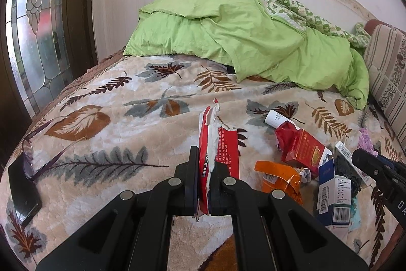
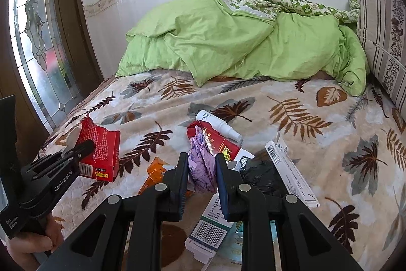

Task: Collect trash
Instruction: 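Hold the red and purple wrappers in both grippers above the bed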

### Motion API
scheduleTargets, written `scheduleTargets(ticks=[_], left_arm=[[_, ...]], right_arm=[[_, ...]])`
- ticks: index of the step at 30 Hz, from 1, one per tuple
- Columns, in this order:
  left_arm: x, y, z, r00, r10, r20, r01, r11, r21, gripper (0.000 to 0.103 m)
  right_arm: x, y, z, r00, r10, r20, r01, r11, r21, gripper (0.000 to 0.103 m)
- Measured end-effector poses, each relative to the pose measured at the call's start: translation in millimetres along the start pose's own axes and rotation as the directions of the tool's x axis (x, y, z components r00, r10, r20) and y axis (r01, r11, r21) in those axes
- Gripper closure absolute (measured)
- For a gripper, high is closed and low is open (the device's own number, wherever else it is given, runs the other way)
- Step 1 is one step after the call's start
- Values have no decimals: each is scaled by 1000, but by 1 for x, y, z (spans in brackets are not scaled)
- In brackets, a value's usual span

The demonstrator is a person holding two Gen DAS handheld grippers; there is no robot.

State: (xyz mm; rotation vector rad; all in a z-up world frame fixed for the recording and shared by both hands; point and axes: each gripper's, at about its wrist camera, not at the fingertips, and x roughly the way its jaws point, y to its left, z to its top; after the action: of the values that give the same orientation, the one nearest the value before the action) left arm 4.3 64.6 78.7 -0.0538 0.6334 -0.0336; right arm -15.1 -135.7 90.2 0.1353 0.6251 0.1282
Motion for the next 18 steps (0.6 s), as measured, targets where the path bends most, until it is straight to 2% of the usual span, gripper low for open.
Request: scheduleTargets(ticks=[18], left_arm=[[-2,-3,0,1000,3,6,-3,1000,22,99]], right_arm=[[0,0,1,1000,3,-5,-3,1000,2,81]])
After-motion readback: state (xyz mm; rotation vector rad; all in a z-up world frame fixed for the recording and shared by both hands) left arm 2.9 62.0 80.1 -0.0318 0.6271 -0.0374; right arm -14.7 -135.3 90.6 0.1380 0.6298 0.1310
